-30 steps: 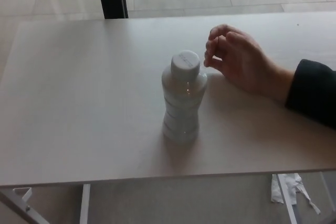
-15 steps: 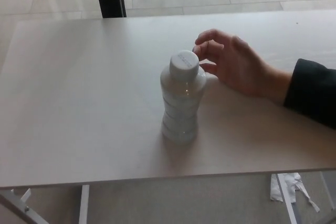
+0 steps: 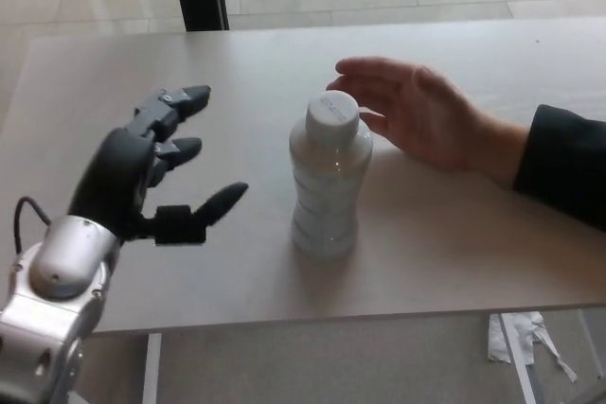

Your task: Pick up a bottle and hand it

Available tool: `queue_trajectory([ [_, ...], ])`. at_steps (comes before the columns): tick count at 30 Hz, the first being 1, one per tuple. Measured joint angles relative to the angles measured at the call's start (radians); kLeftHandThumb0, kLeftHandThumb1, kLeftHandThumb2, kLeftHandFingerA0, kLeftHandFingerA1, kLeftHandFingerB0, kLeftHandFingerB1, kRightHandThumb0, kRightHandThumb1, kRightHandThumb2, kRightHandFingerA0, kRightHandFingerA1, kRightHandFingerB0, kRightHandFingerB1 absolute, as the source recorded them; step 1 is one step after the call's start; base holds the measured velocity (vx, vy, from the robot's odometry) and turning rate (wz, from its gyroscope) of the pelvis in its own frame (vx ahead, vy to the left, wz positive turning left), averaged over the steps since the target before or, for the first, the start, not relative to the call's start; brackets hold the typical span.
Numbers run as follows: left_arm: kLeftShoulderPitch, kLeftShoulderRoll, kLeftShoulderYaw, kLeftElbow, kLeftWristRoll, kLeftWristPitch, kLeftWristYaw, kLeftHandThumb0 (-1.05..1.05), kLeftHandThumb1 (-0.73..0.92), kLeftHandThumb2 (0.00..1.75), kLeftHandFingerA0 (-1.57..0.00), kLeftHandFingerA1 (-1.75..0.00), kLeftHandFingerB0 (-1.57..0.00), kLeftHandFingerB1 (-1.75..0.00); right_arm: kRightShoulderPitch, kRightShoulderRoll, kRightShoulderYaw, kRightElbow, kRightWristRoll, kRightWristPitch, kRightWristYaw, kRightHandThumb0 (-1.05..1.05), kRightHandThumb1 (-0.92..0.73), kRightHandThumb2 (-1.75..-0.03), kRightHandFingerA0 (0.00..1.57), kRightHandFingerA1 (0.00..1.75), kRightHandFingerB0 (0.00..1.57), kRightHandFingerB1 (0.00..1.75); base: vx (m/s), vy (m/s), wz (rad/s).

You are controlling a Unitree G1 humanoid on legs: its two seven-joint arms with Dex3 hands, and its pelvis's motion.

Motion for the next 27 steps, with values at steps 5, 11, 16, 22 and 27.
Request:
queue_trajectory([
  [5, -0.005, -0.014, -0.087, 0.031, 0.030, 0.000, -0.028, -0.73, 0.45, 0.84, -0.05, -0.55, -0.03, -0.33, -0.003, -0.005, 0.000, 0.003, 0.011, -0.011, 0.011, -0.78, -0.56, -0.57, 0.47, 0.61, 0.34, 0.49, 0.00, 0.000, 0.00],
  [11, -0.053, -0.007, -0.201, 0.079, 0.100, 0.000, -0.053, -0.73, 0.57, 0.58, -0.06, -0.60, -0.05, -0.31, -0.010, -0.008, 0.000, 0.008, 0.016, -0.017, 0.016, -0.85, -0.47, -0.87, 0.48, 0.64, 0.31, 0.55, 0.00, 0.000, 0.00],
  [16, -0.104, -0.015, -0.263, 0.123, 0.161, 0.003, -0.063, -0.83, 0.45, 0.89, 0.00, -0.43, 0.00, -0.17, -0.006, -0.009, 0.002, -0.002, 0.019, -0.018, 0.019, -0.80, -0.56, -0.58, 0.51, 0.63, 0.33, 0.48, 0.00, 0.000, 0.00],
  [22, -0.158, -0.069, -0.293, 0.176, 0.237, 0.047, -0.047, -0.95, 0.52, 0.90, 0.00, -0.32, 0.00, -0.02, -0.006, -0.009, 0.007, -0.016, 0.023, -0.021, 0.021, -0.84, -0.45, -0.88, 0.45, 0.64, 0.28, 0.54, 0.00, 0.000, 0.00],
  [27, -0.181, -0.128, -0.269, 0.235, 0.277, 0.066, -0.011, -0.98, 0.53, 0.89, 0.00, -0.27, 0.00, 0.00, -0.001, -0.007, 0.016, -0.056, 0.034, -0.010, 0.019, -0.78, -0.41, -0.86, 0.51, 0.66, 0.32, 0.56, 0.00, 0.000, 0.00],
])
